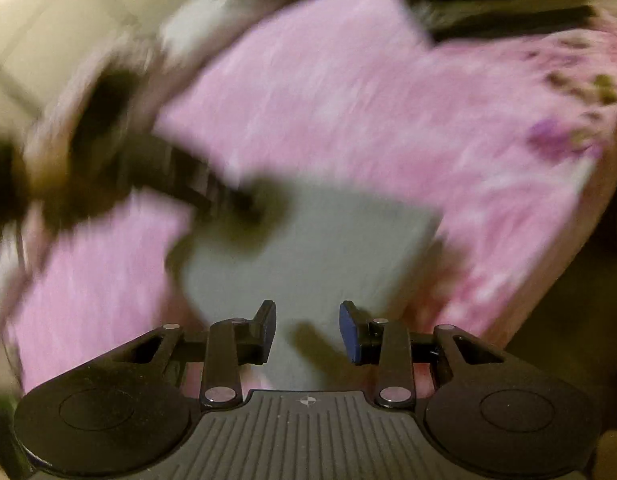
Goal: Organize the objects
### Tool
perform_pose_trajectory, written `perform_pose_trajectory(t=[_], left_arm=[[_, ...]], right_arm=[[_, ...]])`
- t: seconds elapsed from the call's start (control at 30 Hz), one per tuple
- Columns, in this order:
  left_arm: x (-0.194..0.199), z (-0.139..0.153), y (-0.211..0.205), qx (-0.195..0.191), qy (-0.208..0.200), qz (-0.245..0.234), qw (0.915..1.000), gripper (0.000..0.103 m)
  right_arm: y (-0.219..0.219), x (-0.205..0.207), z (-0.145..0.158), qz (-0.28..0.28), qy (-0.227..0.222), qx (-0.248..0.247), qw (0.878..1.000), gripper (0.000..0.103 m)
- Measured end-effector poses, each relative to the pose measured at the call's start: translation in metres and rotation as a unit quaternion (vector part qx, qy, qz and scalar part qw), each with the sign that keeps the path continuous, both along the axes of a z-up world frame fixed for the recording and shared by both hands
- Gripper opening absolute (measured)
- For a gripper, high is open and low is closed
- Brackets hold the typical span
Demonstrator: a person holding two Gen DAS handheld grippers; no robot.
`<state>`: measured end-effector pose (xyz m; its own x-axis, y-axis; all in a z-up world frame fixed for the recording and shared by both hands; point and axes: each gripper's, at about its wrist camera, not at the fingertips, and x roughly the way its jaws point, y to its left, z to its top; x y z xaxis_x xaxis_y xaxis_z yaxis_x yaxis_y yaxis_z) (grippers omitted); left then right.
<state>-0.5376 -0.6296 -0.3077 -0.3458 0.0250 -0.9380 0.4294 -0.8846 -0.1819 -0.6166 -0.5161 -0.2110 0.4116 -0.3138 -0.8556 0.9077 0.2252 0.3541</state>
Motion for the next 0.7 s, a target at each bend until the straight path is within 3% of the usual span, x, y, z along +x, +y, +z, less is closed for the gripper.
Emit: perform_pose_trajectory(t=[0.1,0.27,0.37,0.5,0.57,0.7], left_arm=[[-0.003,0.0,0.005,-0.019,-0.003,-0.006,0.9998,0.031],[0.016,0.024,0.017,-0.033,0.003,0.011,0.9994,0.025],[0.041,0.041,0.04,-0.024,0.025,0.015,0.9993,0.025],[0.052,0.014,0.059,-0.027,0.021,0.008,0.9994,0.026],[0.054,0.006,0.058,-0.038,0.041,0.015,0.9984,0.032],[0.059,0.019,0.054,-0.046,0.036,0.023,0.9981,0.03]], right_arm=[[-0.002,-0.006,-0.014,-0.003,-0.012,0.006,1.0,0.031],[0.015,-0.005,0.024,-0.008,0.0,-0.008,1.0,0.032],[0.031,0.002,0.022,-0.005,-0.006,-0.001,1.0,0.032],[0.031,0.007,-0.017,-0.027,0.013,0.019,0.999,0.033],[0.03,0.002,-0.028,-0.042,-0.007,0.029,0.999,0.037],[0.043,0.014,0.001,-0.029,0.038,-0.014,0.999,0.041]])
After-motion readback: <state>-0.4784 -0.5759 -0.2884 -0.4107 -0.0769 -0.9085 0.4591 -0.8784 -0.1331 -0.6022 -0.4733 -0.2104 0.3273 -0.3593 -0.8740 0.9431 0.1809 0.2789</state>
